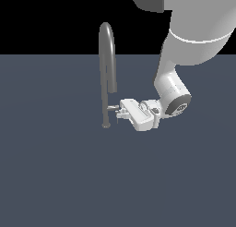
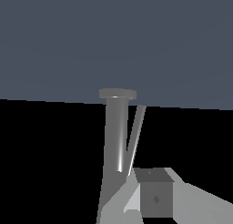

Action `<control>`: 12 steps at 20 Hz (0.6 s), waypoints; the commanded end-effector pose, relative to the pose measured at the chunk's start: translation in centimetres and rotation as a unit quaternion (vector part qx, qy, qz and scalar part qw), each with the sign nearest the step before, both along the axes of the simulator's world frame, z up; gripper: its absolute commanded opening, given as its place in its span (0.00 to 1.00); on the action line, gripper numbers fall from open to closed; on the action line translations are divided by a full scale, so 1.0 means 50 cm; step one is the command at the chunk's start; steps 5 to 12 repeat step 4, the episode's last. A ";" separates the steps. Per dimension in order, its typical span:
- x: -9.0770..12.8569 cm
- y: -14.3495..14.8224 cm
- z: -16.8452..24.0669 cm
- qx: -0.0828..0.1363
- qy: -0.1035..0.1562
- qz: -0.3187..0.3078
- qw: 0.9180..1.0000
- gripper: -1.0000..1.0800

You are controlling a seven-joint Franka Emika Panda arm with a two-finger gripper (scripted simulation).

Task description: Turn on the faucet by rotating a designated handle.

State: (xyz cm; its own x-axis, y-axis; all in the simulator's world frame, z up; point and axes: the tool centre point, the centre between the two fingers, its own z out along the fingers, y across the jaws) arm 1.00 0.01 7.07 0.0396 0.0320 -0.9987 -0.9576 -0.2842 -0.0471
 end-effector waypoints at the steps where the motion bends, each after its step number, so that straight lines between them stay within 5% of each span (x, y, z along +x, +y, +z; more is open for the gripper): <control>1: 0.001 0.000 -0.071 -0.014 0.016 -0.015 1.000 0.00; 12: 0.006 0.002 -0.081 -0.015 0.018 -0.016 1.000 0.00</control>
